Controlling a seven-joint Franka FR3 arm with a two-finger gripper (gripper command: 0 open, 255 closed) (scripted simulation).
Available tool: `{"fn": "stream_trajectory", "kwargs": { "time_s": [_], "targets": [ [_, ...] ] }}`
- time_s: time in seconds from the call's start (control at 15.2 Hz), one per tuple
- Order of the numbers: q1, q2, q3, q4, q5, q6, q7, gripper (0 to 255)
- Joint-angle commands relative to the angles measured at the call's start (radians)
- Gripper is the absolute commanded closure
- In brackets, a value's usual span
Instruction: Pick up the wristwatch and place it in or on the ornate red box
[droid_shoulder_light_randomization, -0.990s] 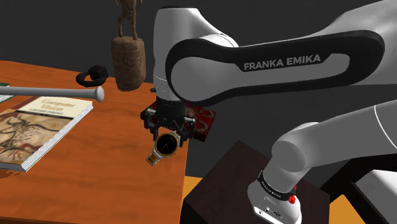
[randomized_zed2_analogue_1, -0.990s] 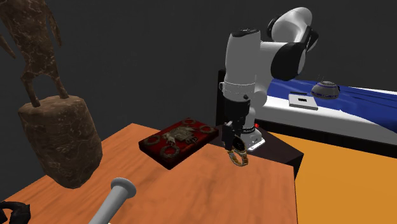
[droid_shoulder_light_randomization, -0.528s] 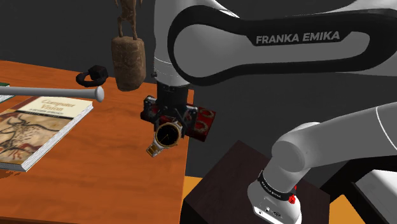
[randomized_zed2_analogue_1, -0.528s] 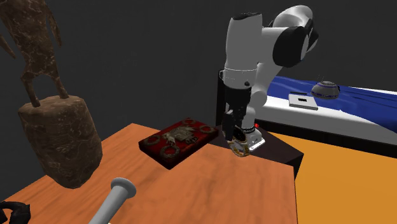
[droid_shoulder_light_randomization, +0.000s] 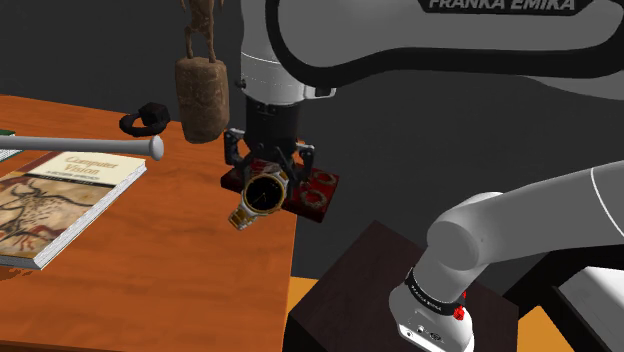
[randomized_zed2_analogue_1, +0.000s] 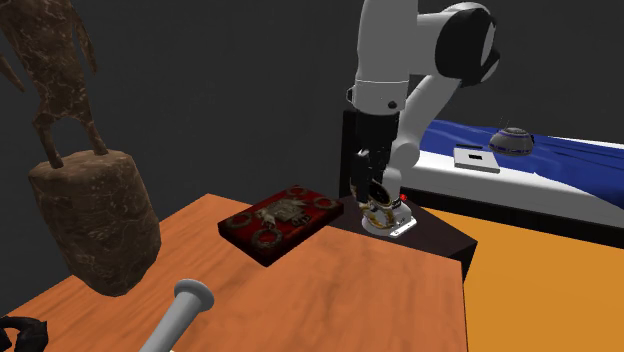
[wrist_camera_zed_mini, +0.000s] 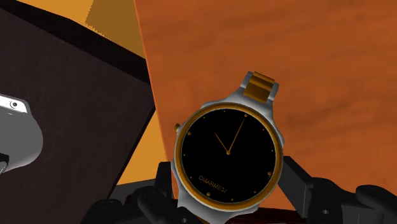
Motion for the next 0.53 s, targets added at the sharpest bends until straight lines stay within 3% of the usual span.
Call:
{"fn": "stream_trajectory", "kwargs": {
  "time_s": [0.0, 0.46],
  "targets": [
    [-0.001, -0.001, -0.01, 0.019, -0.005, -0.021, 0.0, 255],
    [-0.073, 0.061, -0.112, 0.028, -0.089, -0.009, -0.144, 255]
  ]
}}
